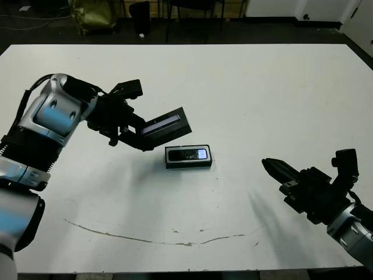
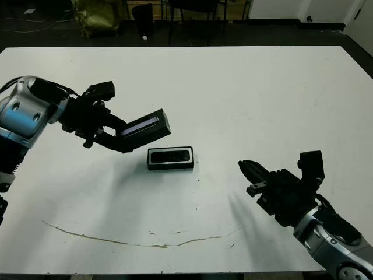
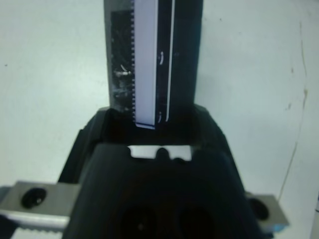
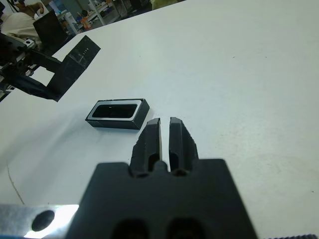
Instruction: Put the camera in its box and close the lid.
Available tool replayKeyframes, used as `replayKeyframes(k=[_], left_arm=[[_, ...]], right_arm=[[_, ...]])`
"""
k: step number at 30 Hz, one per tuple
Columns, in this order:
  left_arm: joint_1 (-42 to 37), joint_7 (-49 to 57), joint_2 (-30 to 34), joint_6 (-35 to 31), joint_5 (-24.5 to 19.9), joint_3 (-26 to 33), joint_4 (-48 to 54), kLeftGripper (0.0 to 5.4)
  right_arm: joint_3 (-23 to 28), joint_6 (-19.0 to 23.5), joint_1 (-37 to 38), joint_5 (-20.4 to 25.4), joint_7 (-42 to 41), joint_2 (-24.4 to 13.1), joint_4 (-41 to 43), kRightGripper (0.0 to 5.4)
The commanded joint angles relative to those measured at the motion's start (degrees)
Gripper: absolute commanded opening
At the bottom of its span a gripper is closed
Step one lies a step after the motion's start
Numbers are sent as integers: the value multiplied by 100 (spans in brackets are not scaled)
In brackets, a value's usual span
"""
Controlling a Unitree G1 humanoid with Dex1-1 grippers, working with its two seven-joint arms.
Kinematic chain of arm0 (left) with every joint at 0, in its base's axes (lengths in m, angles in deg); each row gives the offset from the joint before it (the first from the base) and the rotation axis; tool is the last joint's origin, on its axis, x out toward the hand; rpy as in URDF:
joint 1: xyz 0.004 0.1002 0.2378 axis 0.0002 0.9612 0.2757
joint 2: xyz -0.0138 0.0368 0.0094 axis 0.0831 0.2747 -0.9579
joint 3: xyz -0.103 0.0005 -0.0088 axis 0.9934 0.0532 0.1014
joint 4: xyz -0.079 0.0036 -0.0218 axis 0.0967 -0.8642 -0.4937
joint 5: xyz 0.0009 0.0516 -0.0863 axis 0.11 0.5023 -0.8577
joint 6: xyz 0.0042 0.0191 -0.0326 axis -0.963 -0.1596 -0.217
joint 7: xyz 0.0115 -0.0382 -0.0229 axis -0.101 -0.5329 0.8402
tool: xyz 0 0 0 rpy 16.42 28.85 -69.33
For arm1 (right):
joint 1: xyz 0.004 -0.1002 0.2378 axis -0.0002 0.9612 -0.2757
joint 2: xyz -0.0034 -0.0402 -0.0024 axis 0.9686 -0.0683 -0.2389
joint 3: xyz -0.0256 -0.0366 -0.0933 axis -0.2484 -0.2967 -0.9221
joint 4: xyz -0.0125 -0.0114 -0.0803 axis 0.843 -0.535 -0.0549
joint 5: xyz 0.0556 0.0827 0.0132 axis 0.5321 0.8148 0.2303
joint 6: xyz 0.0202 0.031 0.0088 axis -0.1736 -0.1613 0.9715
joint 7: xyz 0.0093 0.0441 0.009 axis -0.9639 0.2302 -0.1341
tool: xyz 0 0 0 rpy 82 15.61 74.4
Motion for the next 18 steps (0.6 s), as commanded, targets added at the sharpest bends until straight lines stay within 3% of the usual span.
replayKeyframes(k=[1, 6, 18], left_arm=[[131, 25, -7, -175, 31, -178, 49, 221], [187, 34, 10, -511, 7, -333, 198, 221], [255, 33, -75, -575, -104, -490, 141, 221]], right_arm=[[-15, 0, 76, -26, 8, 35, -59, 0], [-45, -29, 64, -71, -33, 52, -76, 0], [-69, -109, 109, -113, -119, 168, -107, 0]])
